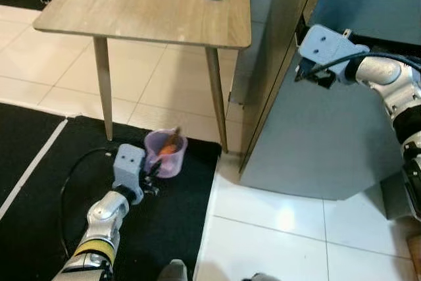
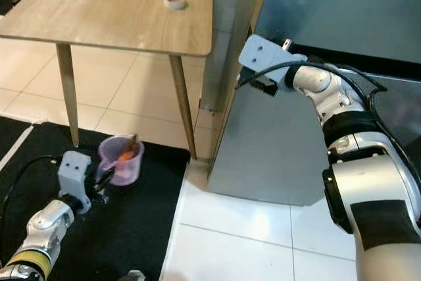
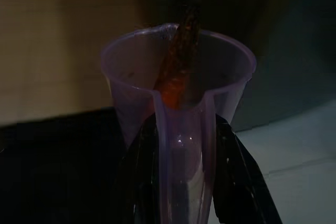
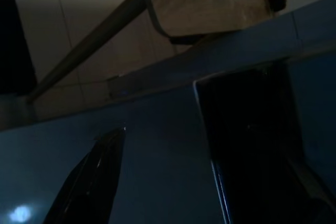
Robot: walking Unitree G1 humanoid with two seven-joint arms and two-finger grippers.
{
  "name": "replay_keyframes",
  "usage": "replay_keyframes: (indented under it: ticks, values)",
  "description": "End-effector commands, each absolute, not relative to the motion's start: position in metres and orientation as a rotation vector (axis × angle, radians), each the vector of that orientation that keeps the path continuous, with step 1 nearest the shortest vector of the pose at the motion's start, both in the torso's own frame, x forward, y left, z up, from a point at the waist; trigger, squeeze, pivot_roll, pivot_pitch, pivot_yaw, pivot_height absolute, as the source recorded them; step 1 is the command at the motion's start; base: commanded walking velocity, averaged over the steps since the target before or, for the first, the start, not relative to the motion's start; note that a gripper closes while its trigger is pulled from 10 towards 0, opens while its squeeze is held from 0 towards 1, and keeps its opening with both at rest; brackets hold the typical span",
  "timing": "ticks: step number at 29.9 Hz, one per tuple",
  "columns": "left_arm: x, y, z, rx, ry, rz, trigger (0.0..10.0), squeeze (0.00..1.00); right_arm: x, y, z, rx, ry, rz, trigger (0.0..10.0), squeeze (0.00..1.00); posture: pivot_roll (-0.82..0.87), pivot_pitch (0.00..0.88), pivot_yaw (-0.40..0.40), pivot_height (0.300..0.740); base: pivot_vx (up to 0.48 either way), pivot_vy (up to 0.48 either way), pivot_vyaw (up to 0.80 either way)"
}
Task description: Restocking fridge
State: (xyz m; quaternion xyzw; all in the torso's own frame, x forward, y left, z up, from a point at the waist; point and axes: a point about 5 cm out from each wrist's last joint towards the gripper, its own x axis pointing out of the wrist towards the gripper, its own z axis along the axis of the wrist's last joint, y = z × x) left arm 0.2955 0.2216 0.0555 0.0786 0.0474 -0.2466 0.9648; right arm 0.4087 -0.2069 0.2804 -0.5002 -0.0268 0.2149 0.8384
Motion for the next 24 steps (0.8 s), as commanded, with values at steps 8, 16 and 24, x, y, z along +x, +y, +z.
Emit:
replay_keyframes:
  ticks: [8,16,24]
  values:
    - [0.283,0.240,0.080,0.193,0.051,-0.712,10.0,0.00,0.408,-0.219,0.285,-1.092,-0.026,0.414,10.0,0.00,0.10,0.162,-0.101,0.740,0.000,0.000,0.00]
    - [0.271,0.238,0.090,0.206,0.069,-0.865,10.0,0.00,0.407,-0.220,0.281,-1.128,0.008,0.447,10.0,0.00,0.10,0.152,-0.101,0.740,0.000,0.000,0.00]
    - [0.264,0.234,0.096,0.236,0.074,-0.920,10.0,0.00,0.405,-0.220,0.277,-1.186,0.064,0.529,10.0,0.00,0.10,0.139,-0.113,0.740,0.000,0.000,0.00]
